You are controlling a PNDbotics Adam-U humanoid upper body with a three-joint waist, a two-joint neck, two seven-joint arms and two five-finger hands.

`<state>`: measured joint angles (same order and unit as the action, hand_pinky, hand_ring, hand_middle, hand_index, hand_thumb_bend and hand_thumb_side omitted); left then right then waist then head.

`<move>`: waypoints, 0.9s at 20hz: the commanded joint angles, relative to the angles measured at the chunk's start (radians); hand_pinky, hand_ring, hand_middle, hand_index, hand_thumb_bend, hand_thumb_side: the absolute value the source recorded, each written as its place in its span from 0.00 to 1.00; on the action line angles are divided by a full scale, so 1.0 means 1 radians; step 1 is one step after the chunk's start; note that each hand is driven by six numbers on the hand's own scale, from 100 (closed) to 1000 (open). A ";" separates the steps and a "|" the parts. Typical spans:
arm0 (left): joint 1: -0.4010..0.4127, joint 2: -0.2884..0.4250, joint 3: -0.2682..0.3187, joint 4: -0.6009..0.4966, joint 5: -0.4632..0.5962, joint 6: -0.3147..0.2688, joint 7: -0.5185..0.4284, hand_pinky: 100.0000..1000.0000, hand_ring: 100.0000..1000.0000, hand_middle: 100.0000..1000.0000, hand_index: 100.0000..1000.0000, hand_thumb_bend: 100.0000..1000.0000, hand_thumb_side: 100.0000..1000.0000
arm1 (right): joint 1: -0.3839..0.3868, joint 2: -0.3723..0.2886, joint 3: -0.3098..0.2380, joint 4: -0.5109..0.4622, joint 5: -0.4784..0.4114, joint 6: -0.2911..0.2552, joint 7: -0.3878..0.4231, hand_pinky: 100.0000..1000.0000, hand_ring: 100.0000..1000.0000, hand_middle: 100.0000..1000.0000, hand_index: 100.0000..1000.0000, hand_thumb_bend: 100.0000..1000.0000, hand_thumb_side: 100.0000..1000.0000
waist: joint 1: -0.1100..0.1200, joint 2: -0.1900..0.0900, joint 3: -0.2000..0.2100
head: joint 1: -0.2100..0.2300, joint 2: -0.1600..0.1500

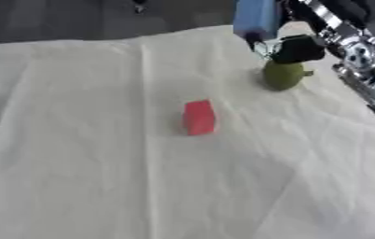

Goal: Pick up the objects with one hand, pass them to the other hand, and then place them into the box on the other side of the table.

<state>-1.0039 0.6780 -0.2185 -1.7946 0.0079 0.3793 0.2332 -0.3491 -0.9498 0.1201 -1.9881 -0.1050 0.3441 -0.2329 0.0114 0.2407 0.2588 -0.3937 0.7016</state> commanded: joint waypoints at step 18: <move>-0.350 -0.252 -0.426 0.192 -0.369 0.194 -0.644 0.78 0.75 0.75 0.85 0.56 0.25 | -0.157 0.104 0.192 -0.012 0.041 0.059 0.007 0.58 0.57 0.36 0.52 0.00 0.00 | 0.027 -0.036 0.049 | -0.034 -0.012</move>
<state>-1.3269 0.4337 -0.6344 -1.6091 -0.3407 0.5617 -0.3885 -0.4896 -0.8362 0.3134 -1.9879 -0.0757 0.4038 -0.2314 0.0291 0.2402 0.3074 -0.4264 0.7006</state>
